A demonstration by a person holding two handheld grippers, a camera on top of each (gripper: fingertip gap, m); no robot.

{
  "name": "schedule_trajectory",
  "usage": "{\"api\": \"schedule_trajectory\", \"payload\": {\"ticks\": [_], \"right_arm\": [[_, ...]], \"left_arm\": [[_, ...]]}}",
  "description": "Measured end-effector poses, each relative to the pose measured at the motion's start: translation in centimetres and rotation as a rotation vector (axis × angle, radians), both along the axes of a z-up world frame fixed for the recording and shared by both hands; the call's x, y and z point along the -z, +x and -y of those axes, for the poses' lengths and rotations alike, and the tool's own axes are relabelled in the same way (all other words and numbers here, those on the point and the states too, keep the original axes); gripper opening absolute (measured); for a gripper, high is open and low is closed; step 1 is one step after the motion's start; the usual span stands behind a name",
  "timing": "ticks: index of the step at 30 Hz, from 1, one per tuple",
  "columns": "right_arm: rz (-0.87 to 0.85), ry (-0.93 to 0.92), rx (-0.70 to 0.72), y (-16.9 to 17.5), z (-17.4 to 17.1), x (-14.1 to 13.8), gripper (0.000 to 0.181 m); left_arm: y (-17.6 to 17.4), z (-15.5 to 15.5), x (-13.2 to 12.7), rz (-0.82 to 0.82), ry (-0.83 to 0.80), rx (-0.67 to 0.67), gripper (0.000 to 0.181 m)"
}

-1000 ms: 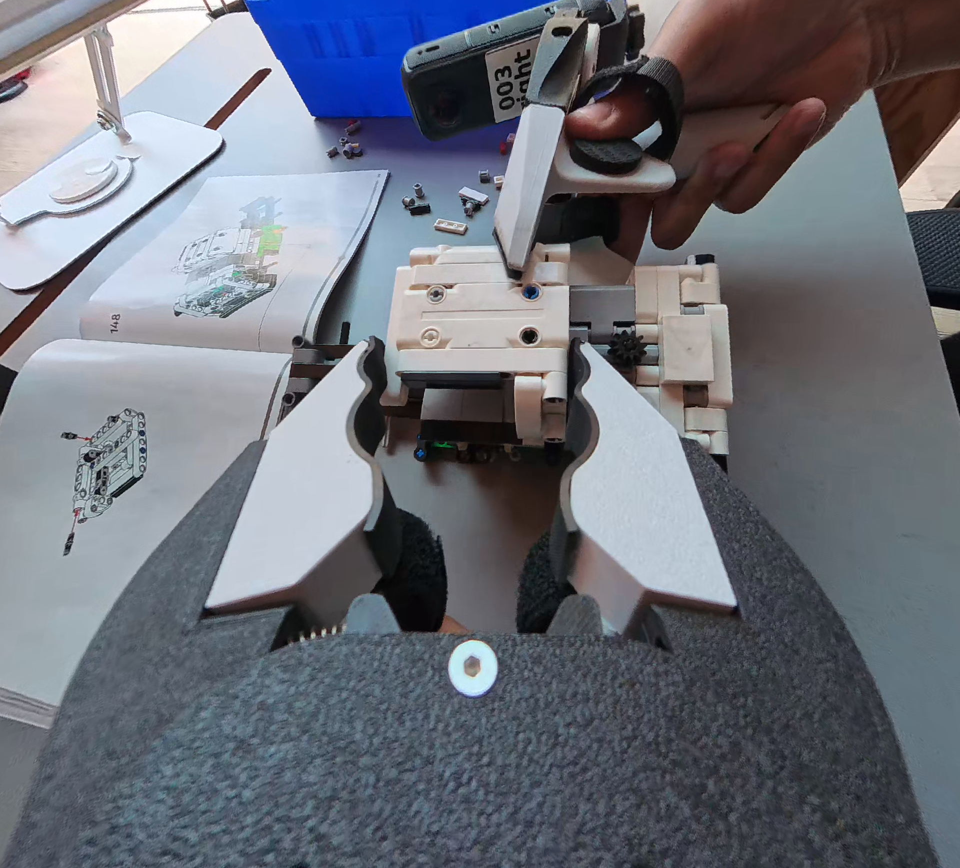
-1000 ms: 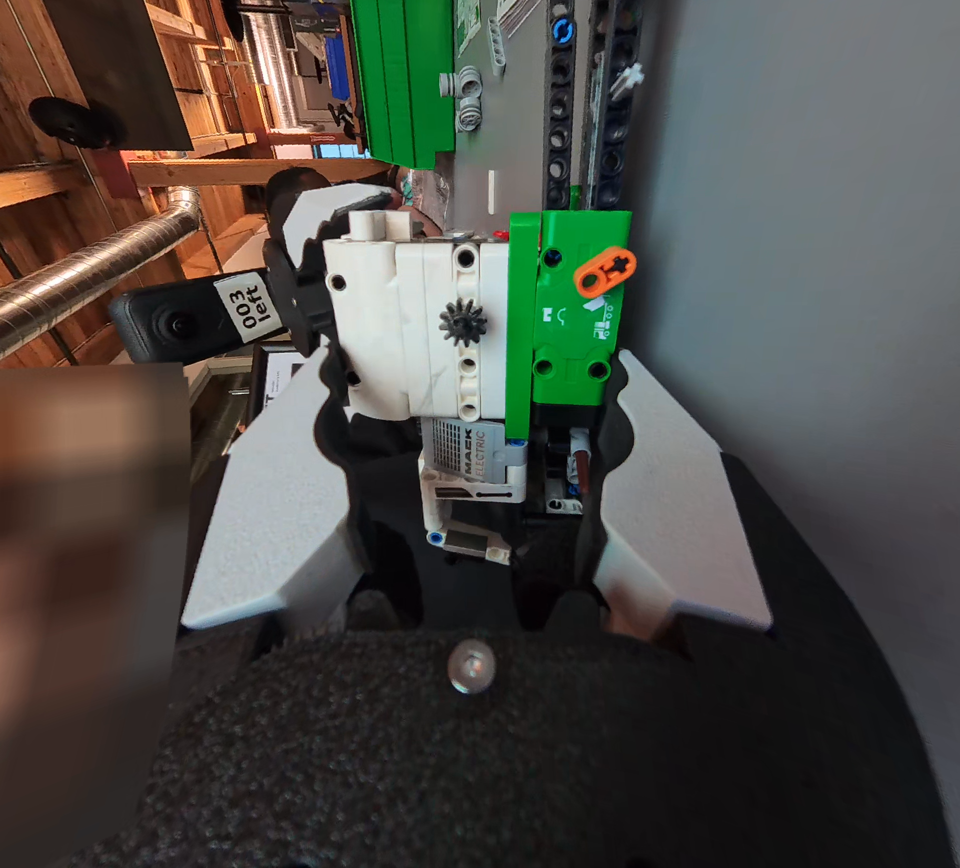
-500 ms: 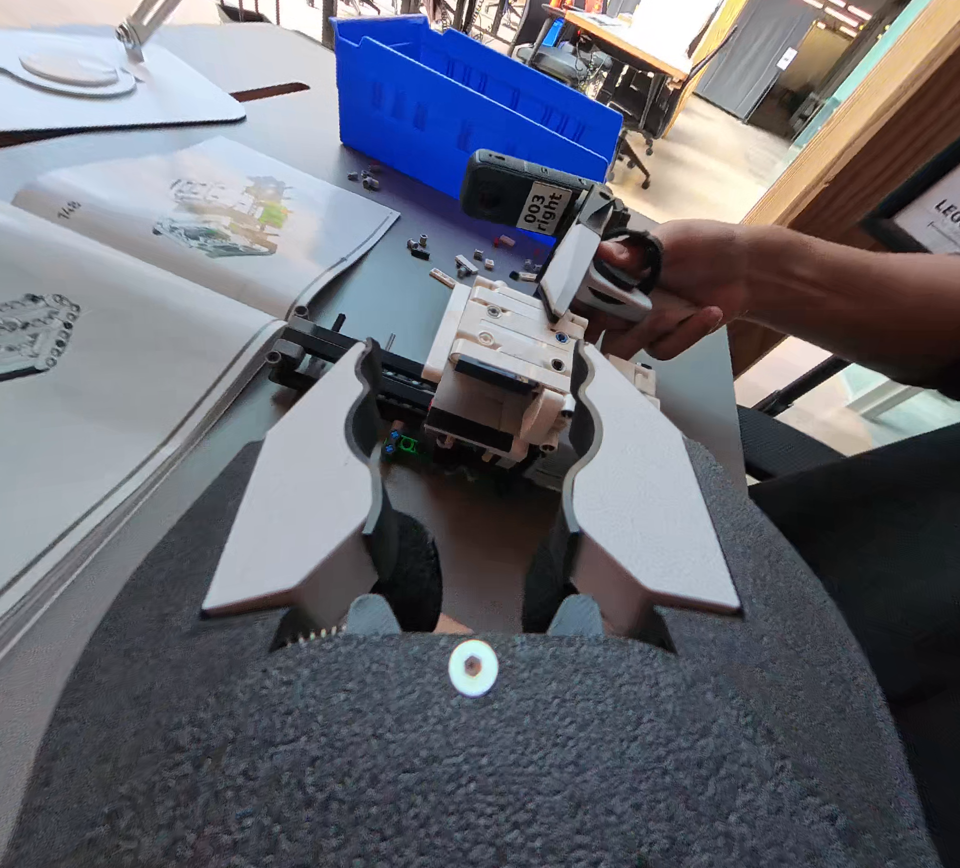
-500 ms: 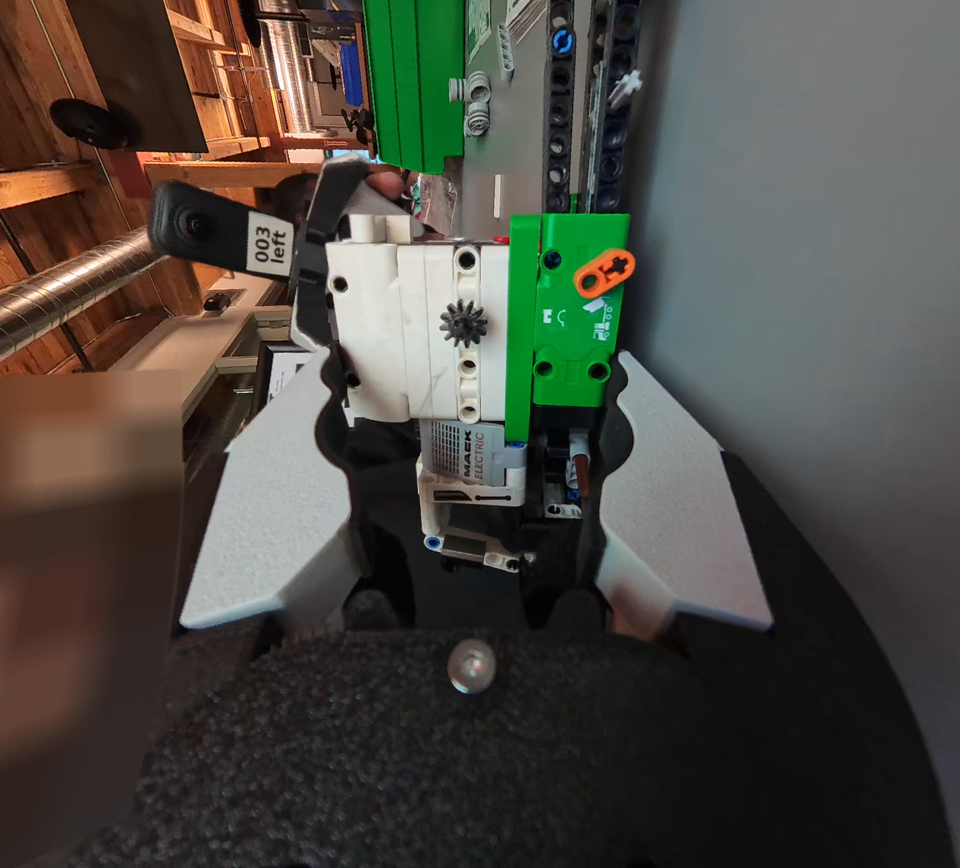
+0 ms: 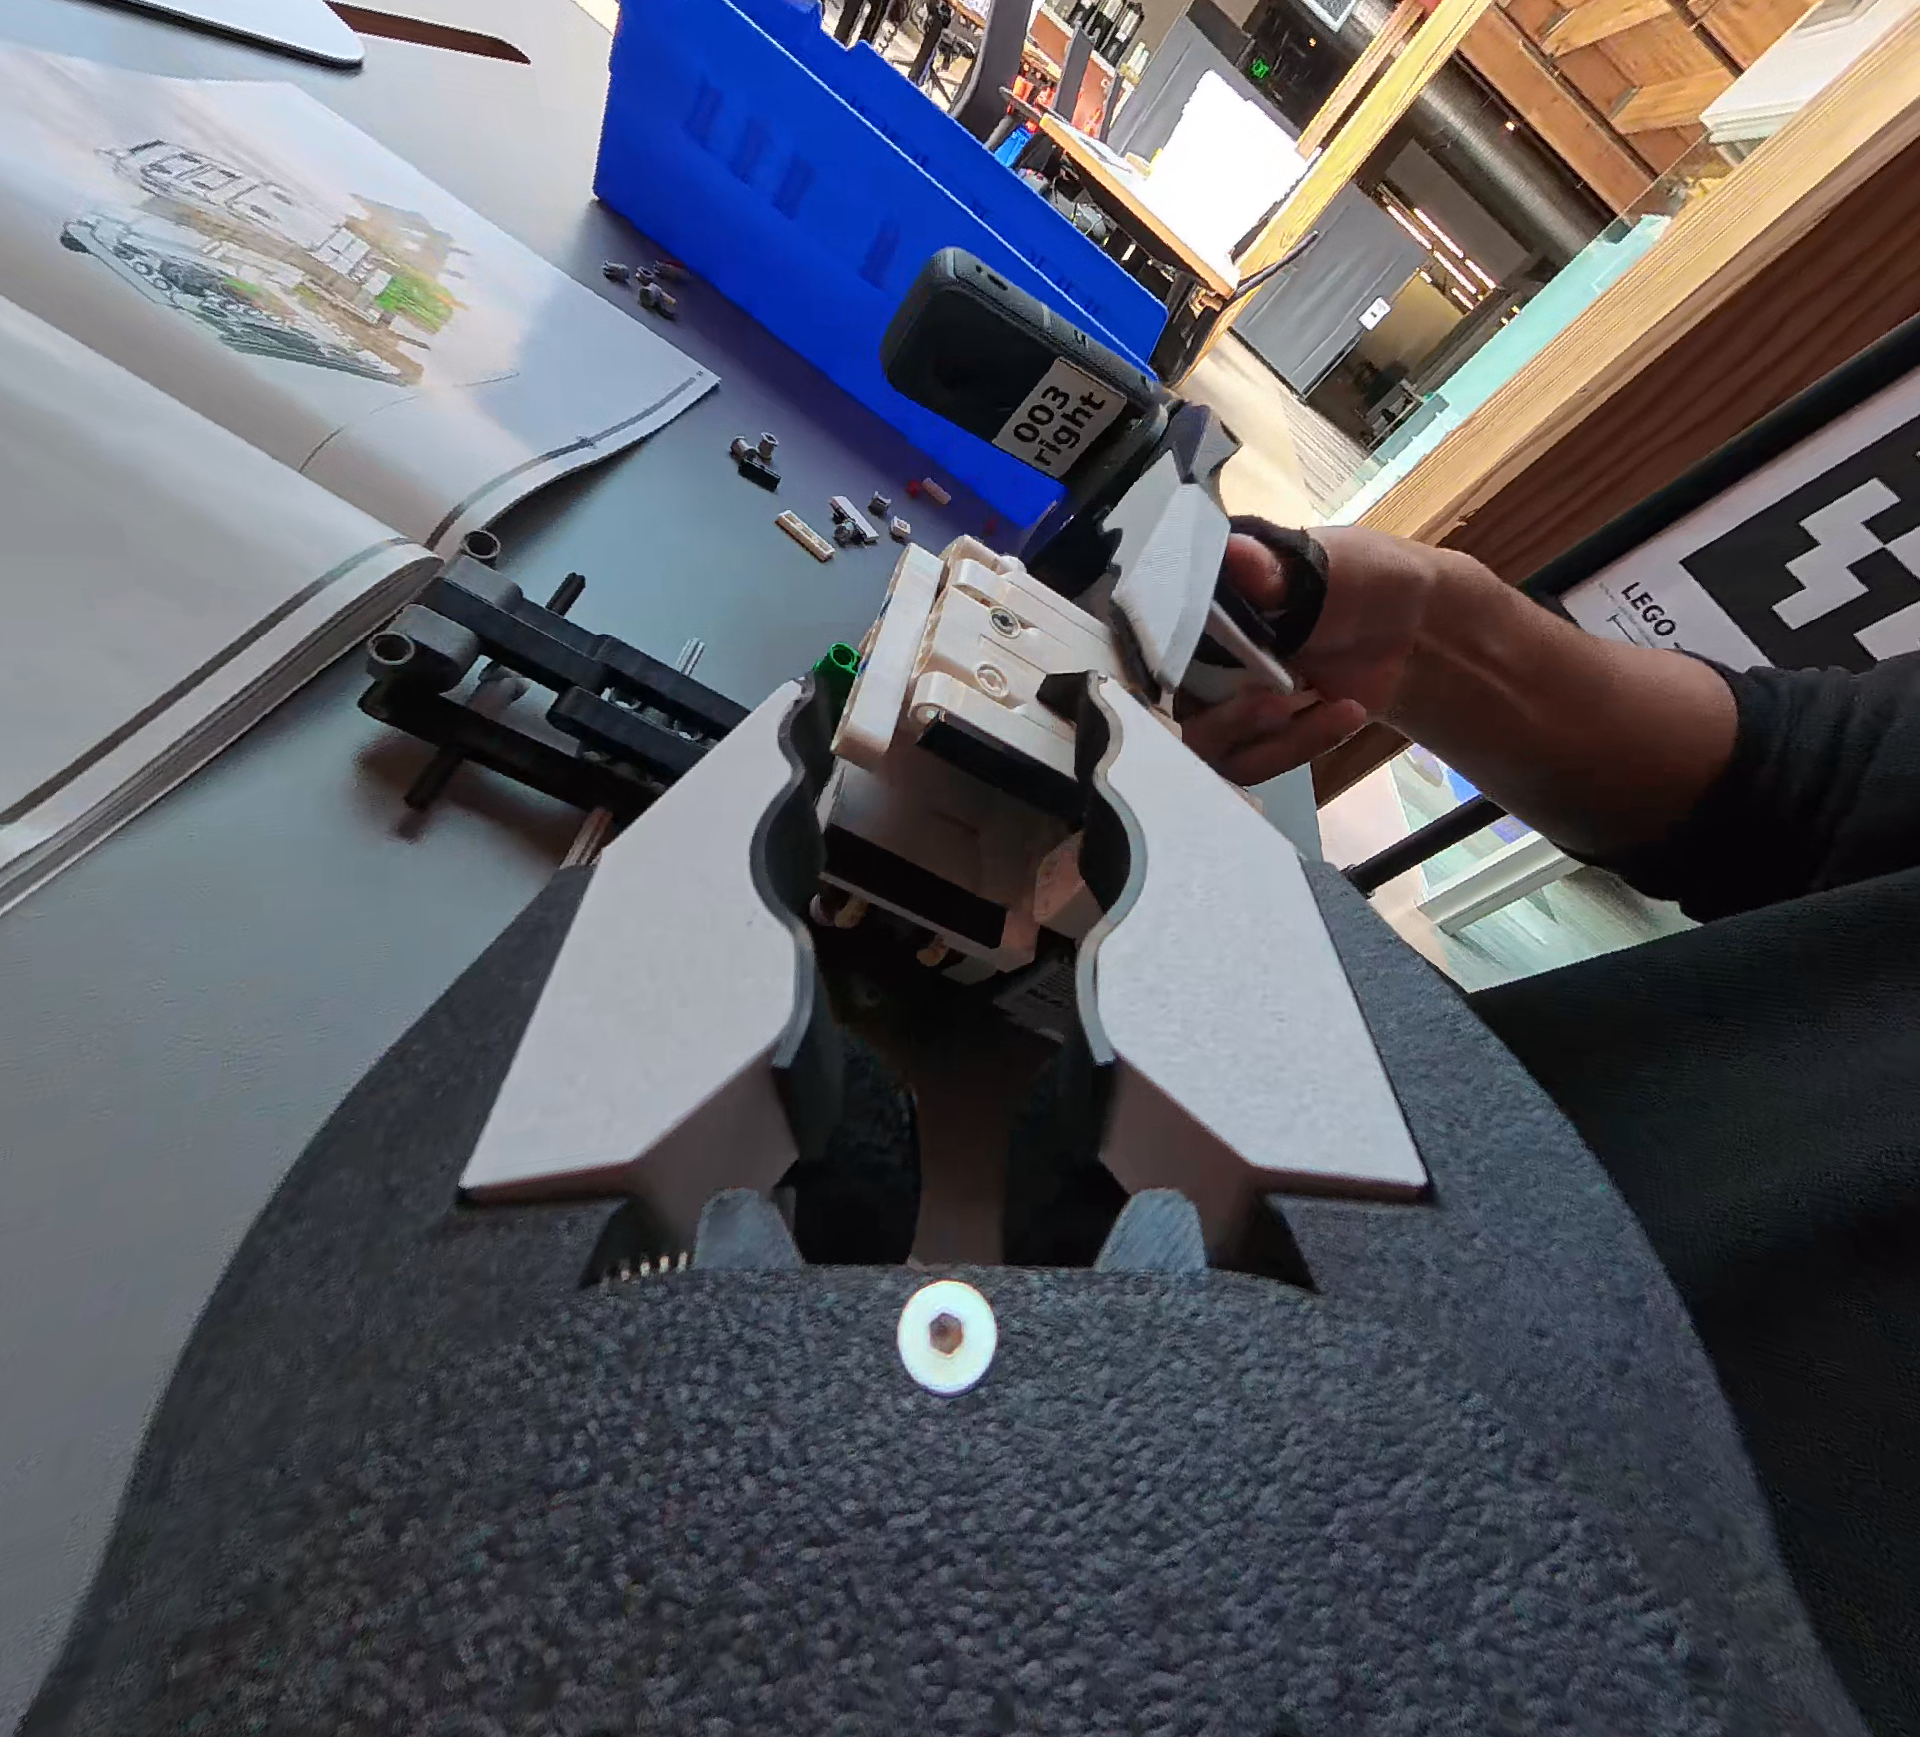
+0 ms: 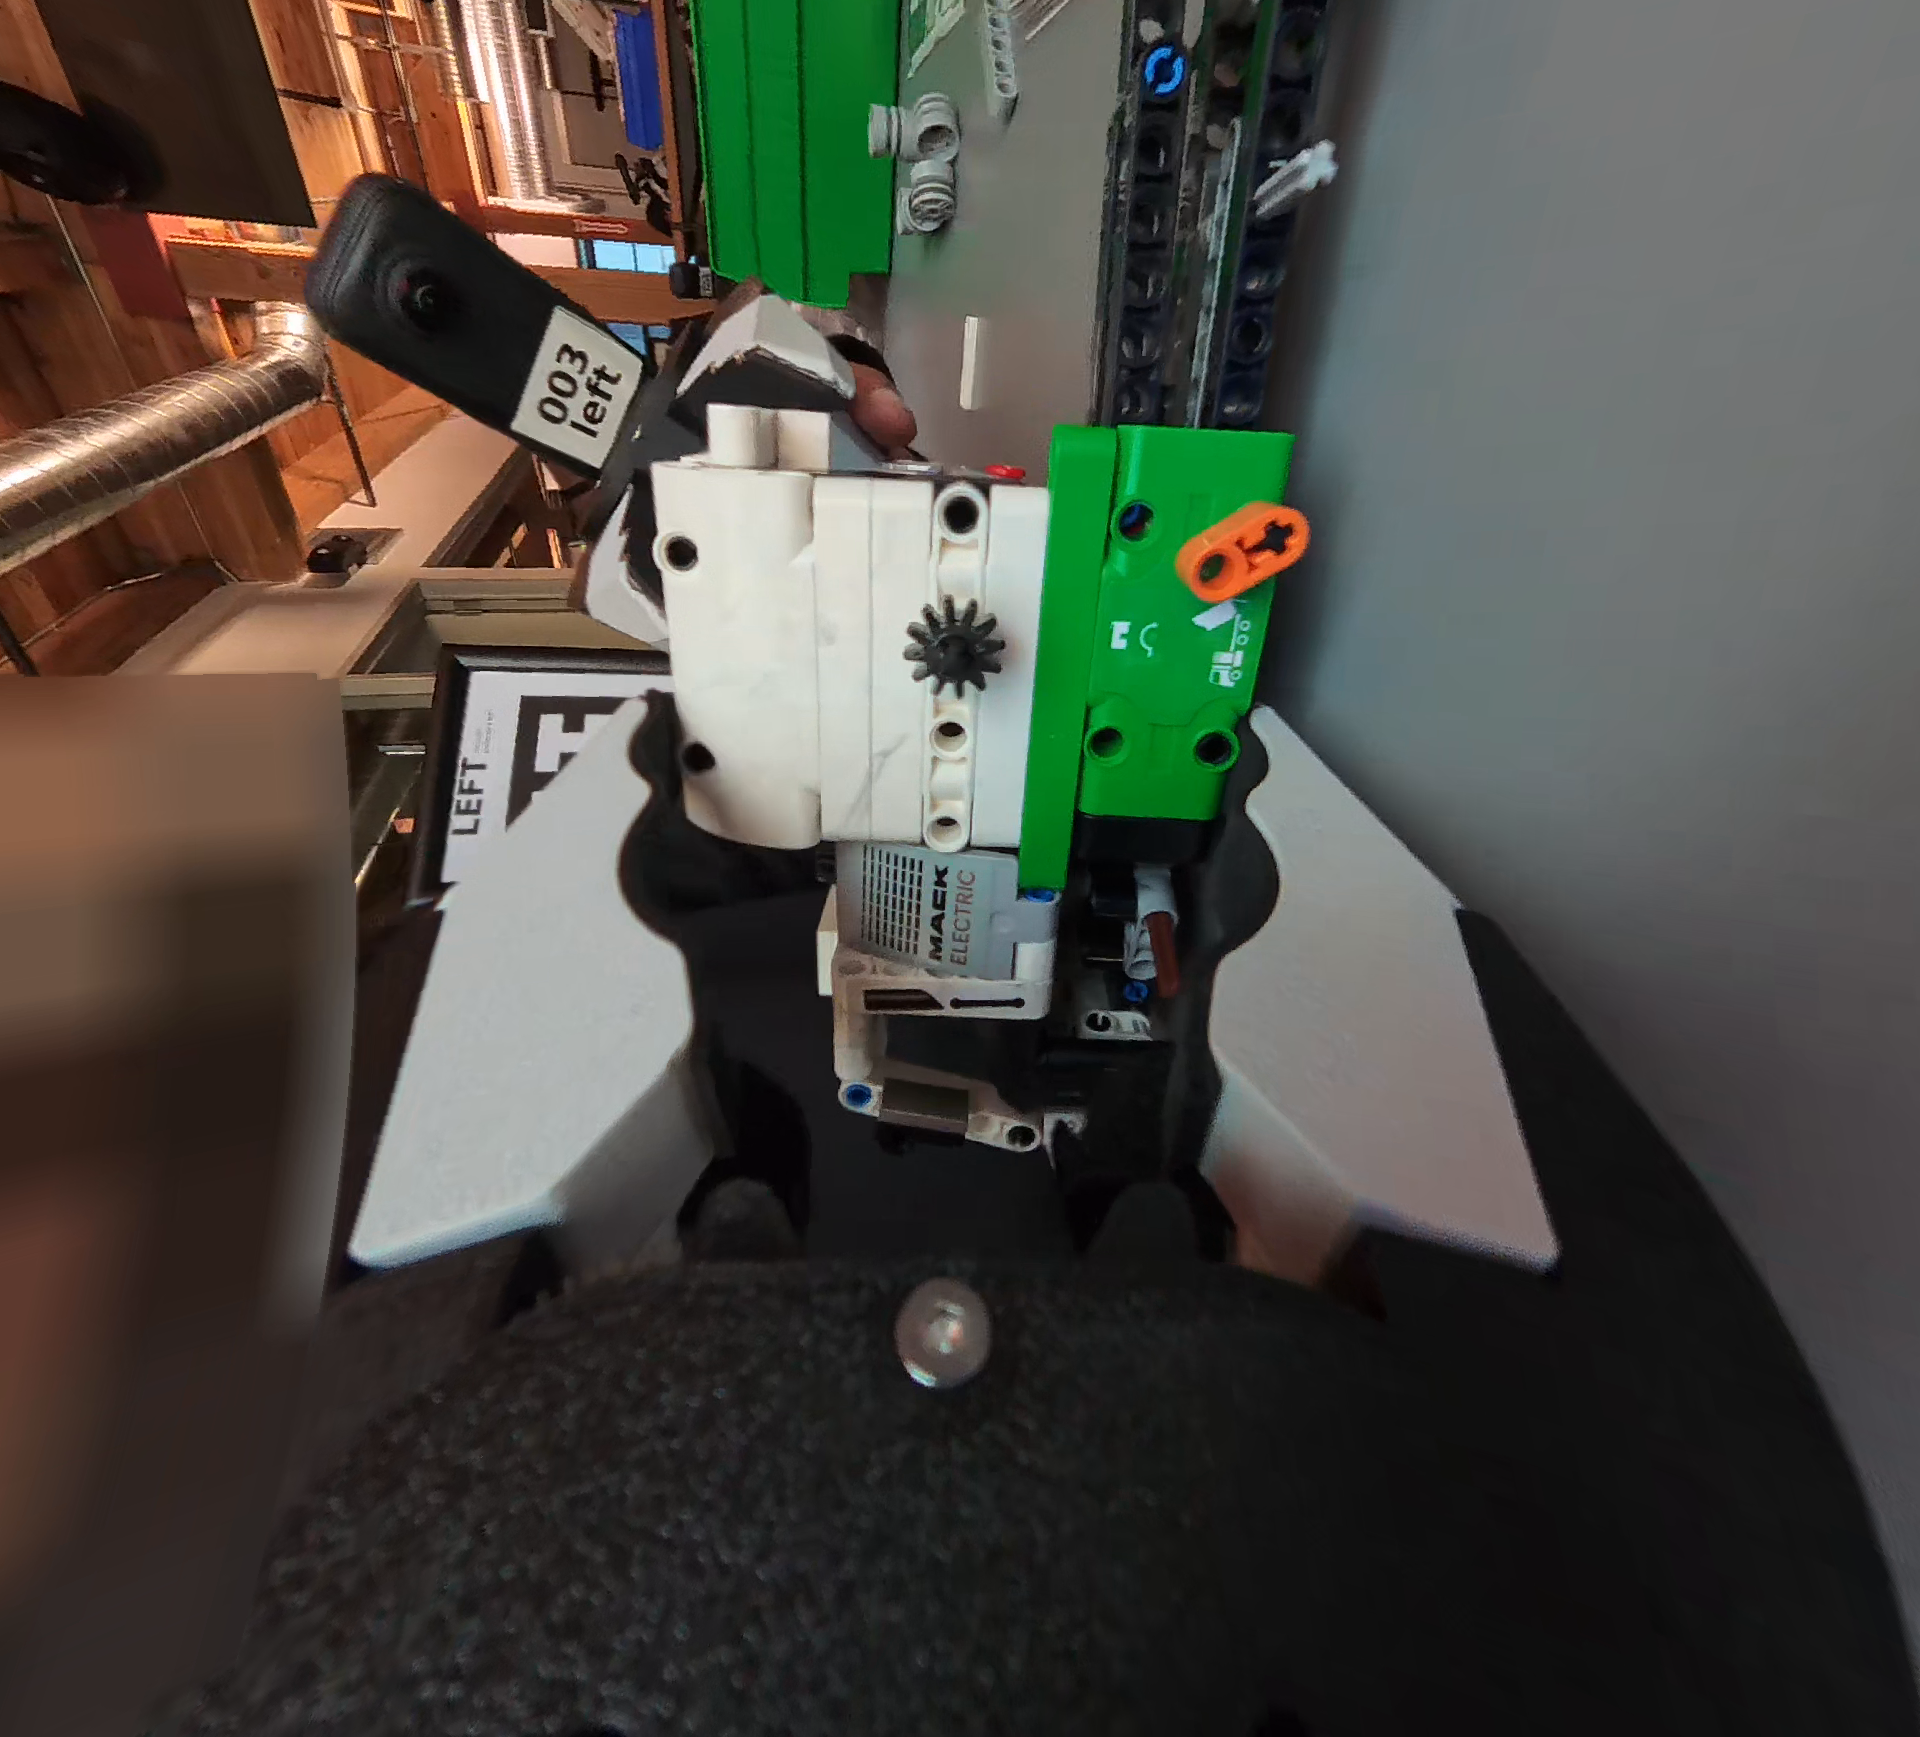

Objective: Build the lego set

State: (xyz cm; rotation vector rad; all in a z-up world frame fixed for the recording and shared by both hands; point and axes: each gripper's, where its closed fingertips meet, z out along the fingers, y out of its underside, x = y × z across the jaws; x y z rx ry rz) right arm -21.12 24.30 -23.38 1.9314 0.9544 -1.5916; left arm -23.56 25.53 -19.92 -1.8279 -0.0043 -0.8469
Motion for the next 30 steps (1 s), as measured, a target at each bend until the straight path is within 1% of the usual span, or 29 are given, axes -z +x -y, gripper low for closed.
{"api": "schedule_trajectory", "payload": {"ticks": [5, 8, 11, 14, 16, 18, 19, 21, 23, 26, 28, 30], "right_arm": [[0.018, 0.032, -0.017, -0.1, 0.0, 0.1, 0.103], [0.027, 0.072, -0.035, -0.1, 0.1, 0.2, 0.102], [0.018, 0.058, -0.027, -0.1, 0.0, 0.2, 0.102], [0.008, 0.036, -0.016, -0.1, -0.1, 0.1, 0.103], [-0.007, 0.013, -0.007, -0.1, -0.1, 0.0, 0.104], [-0.006, -0.03, 0.0, 0.0, -0.3, 0.0, 0.101], [-0.007, -0.056, -0.003, 0.1, -0.3, 0.0, 0.1], [-0.011, -0.106, 0.002, 0.2, -0.4, -0.1, 0.099], [-0.017, -0.128, -0.005, 0.5, -0.5, -0.2, 0.099], [-0.027, -0.087, -0.028, 1.4, -0.6, -0.3, 0.103], [-0.029, -0.057, -0.03, 2.2, -0.8, -0.2, 0.101], [-0.027, -0.049, -0.024, 2.5, -1.1, 0.0, 0.099]], "left_arm": [[-0.2, 0.1, 0.3, 0.034, -0.006, 0.006, 0.044], [-0.2, 0.3, 0.6, 0.081, -0.004, 0.016, 0.042], [-0.3, 0.2, 0.4, 0.027, 0.007, -0.002, 0.042], [-0.2, 0.1, 0.3, 0.023, 0.002, 0.003, 0.042], [-0.2, 0.0, 0.1, -0.002, 0.003, 0.004, 0.043], [-0.6, 0.0, -0.2, -0.032, 0.023, -0.015, 0.038], [-1.1, 0.0, -0.5, -0.043, 0.039, -0.031, 0.038], [-1.8, 0.4, -1.2, -0.068, 0.076, -0.046, 0.042], [-2.1, 0.9, -1.1, -0.144, 0.091, -0.056, 0.045], [-1.6, 2.0, -0.6, -0.244, 0.095, -0.022, 0.041], [-0.9, 2.7, -0.4, -0.288, 0.105, 0.01, 0.033], [0.1, 3.1, 0.0, -0.316, 0.103, 0.048, 0.032]]}}
